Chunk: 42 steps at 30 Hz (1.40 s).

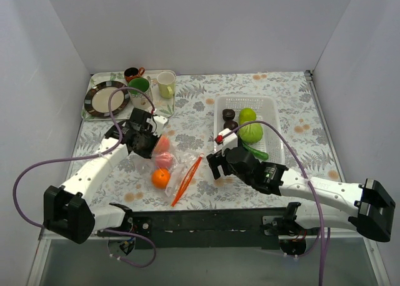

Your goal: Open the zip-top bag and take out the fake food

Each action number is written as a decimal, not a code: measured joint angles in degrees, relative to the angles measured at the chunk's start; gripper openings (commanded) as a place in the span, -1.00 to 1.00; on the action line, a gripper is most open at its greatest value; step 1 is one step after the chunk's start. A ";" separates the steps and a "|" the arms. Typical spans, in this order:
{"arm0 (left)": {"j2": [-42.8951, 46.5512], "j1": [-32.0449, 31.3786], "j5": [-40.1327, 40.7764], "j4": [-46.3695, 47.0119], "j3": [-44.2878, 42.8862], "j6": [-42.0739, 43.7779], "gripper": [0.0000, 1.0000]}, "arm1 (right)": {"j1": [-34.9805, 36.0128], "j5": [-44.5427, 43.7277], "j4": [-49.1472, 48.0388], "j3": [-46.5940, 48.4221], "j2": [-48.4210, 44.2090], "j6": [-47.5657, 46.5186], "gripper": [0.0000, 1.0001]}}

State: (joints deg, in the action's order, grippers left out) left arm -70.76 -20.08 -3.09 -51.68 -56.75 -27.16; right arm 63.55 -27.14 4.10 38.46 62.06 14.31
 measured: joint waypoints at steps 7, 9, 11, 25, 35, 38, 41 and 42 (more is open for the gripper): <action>1.90 -1.11 11.78 2.73 -4.17 2.99 -1.00 | 0.83 -0.26 -0.07 0.00 1.31 -0.15 0.90; 1.90 -1.16 13.77 4.04 -5.77 3.63 -1.00 | 0.92 -0.22 -0.20 0.00 1.55 -0.15 0.90; 1.90 -1.16 14.43 4.81 -6.32 3.80 -1.00 | 1.36 -0.11 -0.63 0.00 1.90 -0.15 0.90; 2.05 -1.16 19.37 12.33 12.72 4.24 -1.00 | 10.60 1.20 -11.08 2.29 13.64 -0.31 0.86; 0.59 -1.16 21.79 19.65 18.36 6.23 -1.00 | 12.37 2.03 -16.76 7.85 27.21 -3.67 0.88; -0.33 -1.16 21.77 21.33 19.56 6.62 -1.00 | 12.33 2.08 -18.49 10.23 29.81 -5.31 0.89; -1.53 -1.16 21.75 22.75 20.37 7.02 -1.00 | 12.17 2.45 -20.04 12.96 32.92 -6.80 0.89; -1.95 -1.16 21.75 23.21 20.55 7.13 -1.00 | 12.04 2.78 -20.65 13.62 33.86 -7.19 0.90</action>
State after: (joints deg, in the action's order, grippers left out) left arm -72.71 -21.23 18.65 -28.47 -36.21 -20.03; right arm 75.59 -24.36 -16.56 52.07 95.92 7.11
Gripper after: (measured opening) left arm 0.010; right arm 0.944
